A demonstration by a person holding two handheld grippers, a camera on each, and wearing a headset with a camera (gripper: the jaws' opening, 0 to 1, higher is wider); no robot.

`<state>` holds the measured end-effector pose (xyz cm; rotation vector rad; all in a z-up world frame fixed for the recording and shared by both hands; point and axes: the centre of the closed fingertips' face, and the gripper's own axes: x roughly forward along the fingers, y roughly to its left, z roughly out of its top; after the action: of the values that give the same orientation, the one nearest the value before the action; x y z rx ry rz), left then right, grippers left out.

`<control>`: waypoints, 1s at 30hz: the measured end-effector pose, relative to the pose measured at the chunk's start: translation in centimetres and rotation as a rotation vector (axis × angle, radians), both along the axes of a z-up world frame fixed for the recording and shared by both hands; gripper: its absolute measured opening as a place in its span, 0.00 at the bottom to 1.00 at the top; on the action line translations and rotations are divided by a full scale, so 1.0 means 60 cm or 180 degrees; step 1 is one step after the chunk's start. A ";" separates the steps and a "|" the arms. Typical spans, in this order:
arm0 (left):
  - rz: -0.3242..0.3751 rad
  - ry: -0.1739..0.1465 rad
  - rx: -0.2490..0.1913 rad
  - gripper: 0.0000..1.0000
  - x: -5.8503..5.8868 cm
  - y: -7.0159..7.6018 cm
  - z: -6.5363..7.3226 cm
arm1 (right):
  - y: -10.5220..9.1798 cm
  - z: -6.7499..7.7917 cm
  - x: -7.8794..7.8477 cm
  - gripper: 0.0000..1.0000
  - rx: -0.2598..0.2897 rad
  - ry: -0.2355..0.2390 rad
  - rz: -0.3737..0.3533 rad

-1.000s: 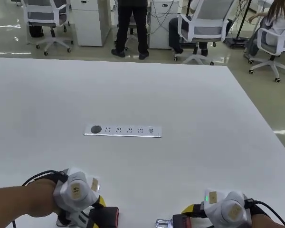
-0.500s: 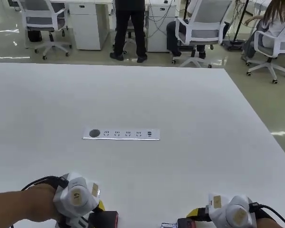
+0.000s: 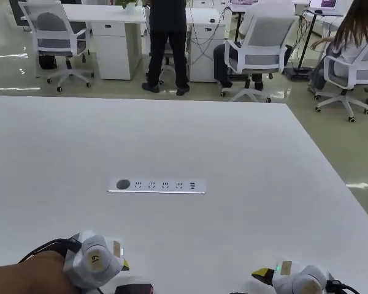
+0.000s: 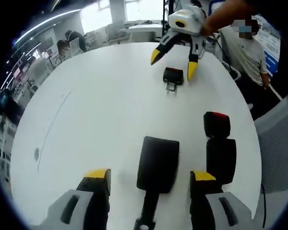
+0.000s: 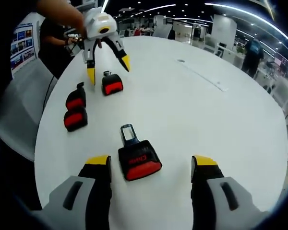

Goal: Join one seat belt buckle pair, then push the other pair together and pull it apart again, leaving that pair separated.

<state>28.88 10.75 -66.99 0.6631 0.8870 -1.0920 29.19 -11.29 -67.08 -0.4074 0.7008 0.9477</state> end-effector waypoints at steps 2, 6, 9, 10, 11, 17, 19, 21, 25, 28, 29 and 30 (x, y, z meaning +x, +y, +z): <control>0.0233 -0.0066 -0.0217 0.76 0.009 -0.004 0.020 | -0.007 0.002 0.013 0.67 0.0047 -0.0103 -0.0203; 0.0612 -0.0236 -0.0434 0.75 0.021 0.006 0.048 | -0.009 0.033 0.020 0.73 0.0206 -0.0240 -0.0598; 0.0822 -0.0273 -0.0591 0.77 0.009 0.008 0.072 | -0.012 0.045 0.014 0.77 0.0272 -0.0280 -0.0753; 0.0839 -0.0283 -0.0602 0.78 0.009 0.011 0.074 | -0.013 0.048 0.012 0.77 0.0256 -0.0303 -0.0783; 0.0890 -0.0322 -0.0618 0.80 0.008 0.019 0.078 | -0.014 0.051 0.010 0.77 0.0241 -0.0337 -0.0813; 0.1485 -0.0472 -0.0964 0.87 -0.009 0.038 0.135 | -0.020 0.095 -0.011 0.79 0.0396 -0.0519 -0.1133; 0.1711 -0.0442 -0.1246 0.90 -0.018 0.034 0.159 | -0.021 0.100 -0.019 0.82 0.0410 -0.0571 -0.1171; 0.1831 -0.0571 -0.1266 0.92 -0.019 0.051 0.170 | -0.017 0.113 -0.031 0.84 0.0433 -0.0629 -0.1203; 0.1888 -0.0573 -0.1328 0.94 -0.036 0.072 0.165 | -0.010 0.123 -0.049 0.87 0.0464 -0.0692 -0.1235; 0.1992 -0.0465 -0.1490 1.00 -0.064 0.069 0.176 | -0.005 0.134 -0.064 0.89 0.0498 -0.0760 -0.1267; 0.1991 -0.0484 -0.1424 0.99 -0.070 0.074 0.173 | -0.006 0.132 -0.066 0.89 0.0508 -0.0769 -0.1286; 0.1997 -0.0520 -0.1451 1.00 -0.079 0.076 0.179 | -0.006 0.134 -0.069 0.90 0.0519 -0.0780 -0.1310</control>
<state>24.15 15.31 -56.27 0.0716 0.6079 -0.6231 25.08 -11.64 -59.06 -0.2175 0.4553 0.5481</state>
